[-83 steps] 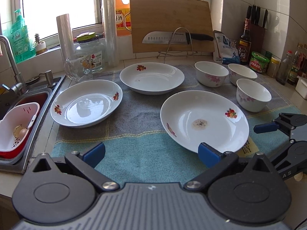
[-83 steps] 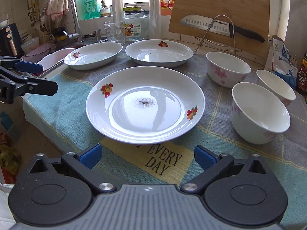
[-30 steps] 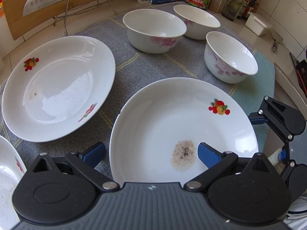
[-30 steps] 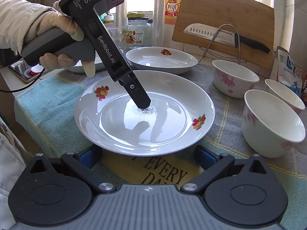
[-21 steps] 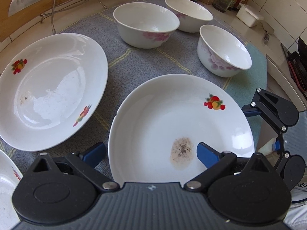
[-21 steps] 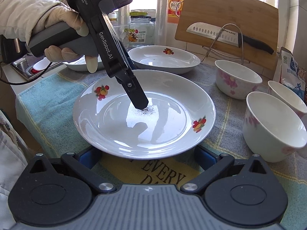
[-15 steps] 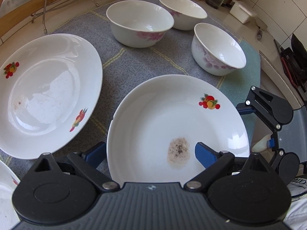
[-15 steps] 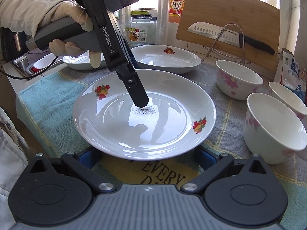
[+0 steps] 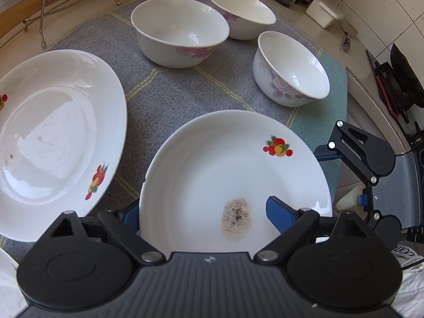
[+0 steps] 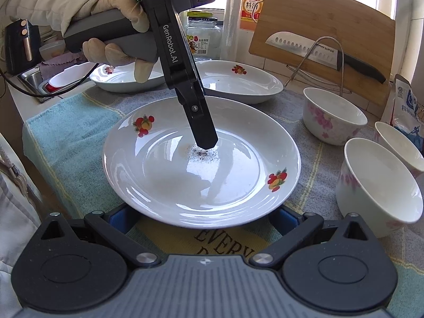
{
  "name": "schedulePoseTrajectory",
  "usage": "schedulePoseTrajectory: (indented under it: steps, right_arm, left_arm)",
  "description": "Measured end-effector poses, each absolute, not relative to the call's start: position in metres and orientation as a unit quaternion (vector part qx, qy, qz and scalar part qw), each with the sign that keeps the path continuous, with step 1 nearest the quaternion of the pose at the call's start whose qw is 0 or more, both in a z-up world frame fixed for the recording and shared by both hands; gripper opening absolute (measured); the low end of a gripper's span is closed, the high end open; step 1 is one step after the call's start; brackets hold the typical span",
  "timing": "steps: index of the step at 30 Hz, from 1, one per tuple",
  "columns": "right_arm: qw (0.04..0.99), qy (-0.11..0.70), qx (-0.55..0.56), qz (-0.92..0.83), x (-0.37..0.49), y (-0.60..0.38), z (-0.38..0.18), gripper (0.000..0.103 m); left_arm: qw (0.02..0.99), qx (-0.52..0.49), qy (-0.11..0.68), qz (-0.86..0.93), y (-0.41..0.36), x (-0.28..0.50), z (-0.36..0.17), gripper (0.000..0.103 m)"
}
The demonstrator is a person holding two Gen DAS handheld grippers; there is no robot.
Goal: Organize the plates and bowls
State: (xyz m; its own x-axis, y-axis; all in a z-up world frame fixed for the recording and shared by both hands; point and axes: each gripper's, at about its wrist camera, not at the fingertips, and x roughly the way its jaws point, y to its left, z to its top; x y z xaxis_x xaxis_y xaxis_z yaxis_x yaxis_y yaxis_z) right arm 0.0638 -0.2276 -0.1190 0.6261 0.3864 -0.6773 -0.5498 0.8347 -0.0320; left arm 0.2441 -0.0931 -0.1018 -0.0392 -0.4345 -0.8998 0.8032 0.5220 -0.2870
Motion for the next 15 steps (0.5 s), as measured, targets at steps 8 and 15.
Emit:
schedulePoseTrajectory:
  steps: [8, 15]
  right_arm:
    - [0.888, 0.352, -0.109, 0.274, 0.0676, -0.2295, -0.1183, 0.103]
    - [0.884, 0.359, -0.111, 0.279, 0.0707, -0.2295, -0.1173, 0.103]
  left_arm:
    - [0.670, 0.168, 0.556, -0.463, -0.0933, 0.2441, -0.1019, 0.092]
    - [0.665, 0.163, 0.560, -0.465, -0.0925, 0.2463, -0.1015, 0.092]
